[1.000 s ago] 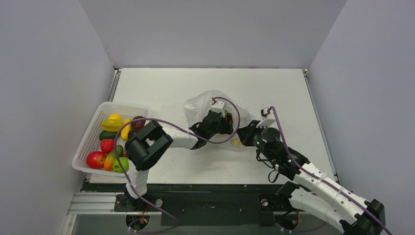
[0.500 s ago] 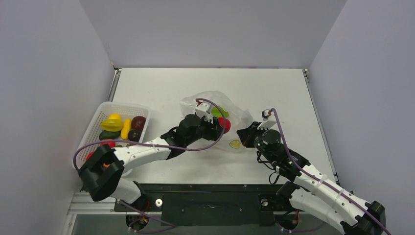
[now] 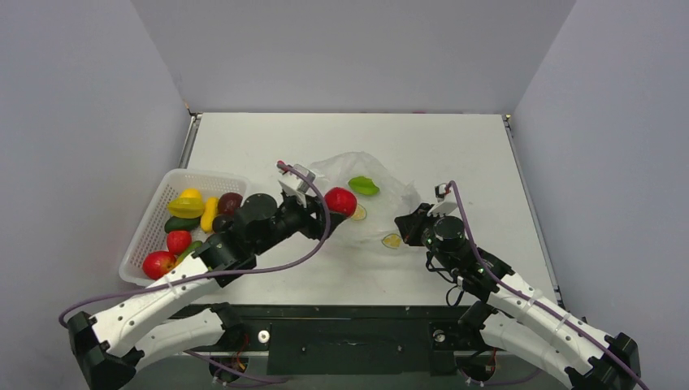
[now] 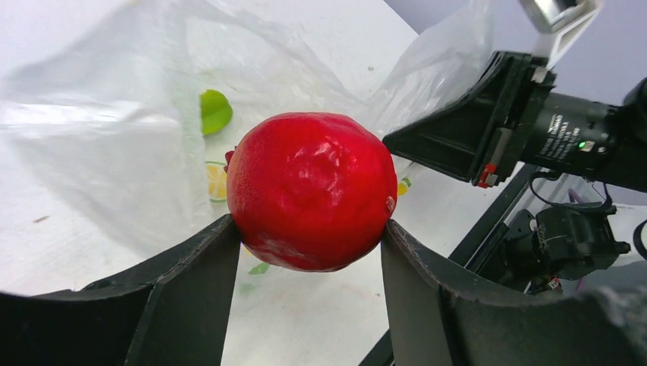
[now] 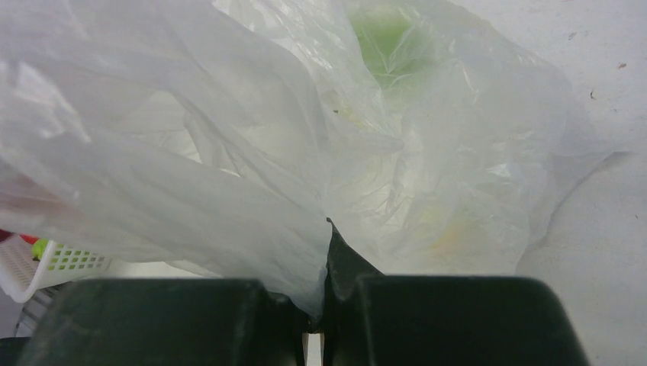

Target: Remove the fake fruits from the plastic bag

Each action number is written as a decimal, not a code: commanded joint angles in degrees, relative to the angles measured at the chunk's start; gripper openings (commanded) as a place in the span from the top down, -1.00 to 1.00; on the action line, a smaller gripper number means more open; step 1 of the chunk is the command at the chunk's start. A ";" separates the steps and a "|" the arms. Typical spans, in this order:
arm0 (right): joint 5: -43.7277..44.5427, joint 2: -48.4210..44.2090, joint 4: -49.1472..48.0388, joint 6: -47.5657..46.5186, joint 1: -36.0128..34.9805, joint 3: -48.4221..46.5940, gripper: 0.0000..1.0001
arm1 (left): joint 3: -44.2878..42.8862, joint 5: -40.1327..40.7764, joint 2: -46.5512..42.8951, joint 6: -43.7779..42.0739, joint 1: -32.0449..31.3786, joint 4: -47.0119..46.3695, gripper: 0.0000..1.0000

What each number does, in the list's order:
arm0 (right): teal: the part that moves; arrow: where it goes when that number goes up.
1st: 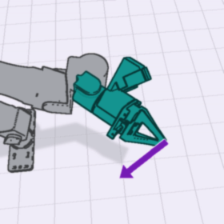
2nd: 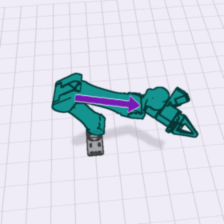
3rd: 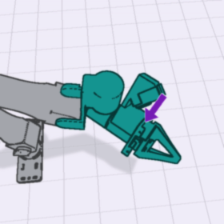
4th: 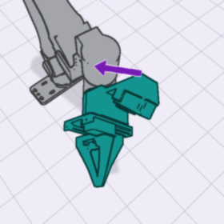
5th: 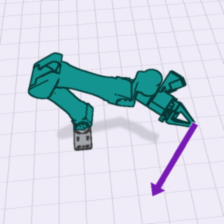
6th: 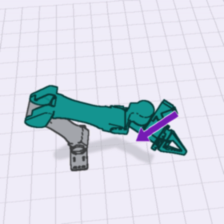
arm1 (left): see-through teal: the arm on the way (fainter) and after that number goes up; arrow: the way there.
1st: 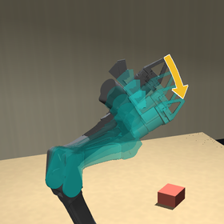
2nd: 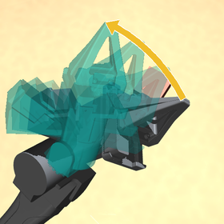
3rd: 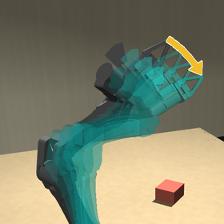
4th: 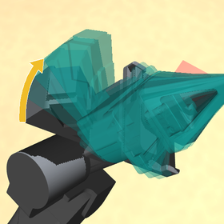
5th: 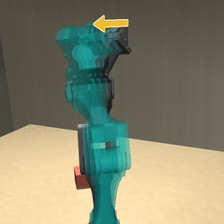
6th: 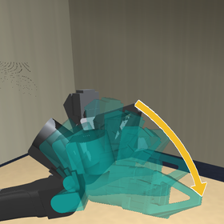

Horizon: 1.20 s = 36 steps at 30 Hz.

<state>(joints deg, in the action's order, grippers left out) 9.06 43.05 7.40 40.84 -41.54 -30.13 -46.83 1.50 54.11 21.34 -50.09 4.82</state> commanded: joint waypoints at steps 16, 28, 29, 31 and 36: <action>0.60 -0.50 -0.13 0.02 0.40 -1.37 1.00 | 2.53 53.96 -22.74 -9.88 15.36 28.76 0.94; -0.32 0.00 -1.39 1.03 0.41 -0.63 1.00 | 6.58 40.29 -13.29 -6.13 36.93 22.44 0.83; -0.16 -0.56 -1.19 1.01 0.34 -0.52 1.00 | 7.43 38.55 -13.09 -5.48 37.53 21.37 0.78; 0.28 -1.43 -0.96 1.03 0.39 -0.17 1.00 | 7.76 36.81 -12.55 -4.74 39.52 21.28 0.67; 0.34 -2.43 -1.39 1.62 0.41 1.02 1.00 | 8.33 37.58 -14.27 -4.25 40.12 21.31 -0.01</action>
<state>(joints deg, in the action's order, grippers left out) 8.97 42.02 7.77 41.65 -41.54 -29.91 -38.46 40.27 41.60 15.75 -10.44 29.95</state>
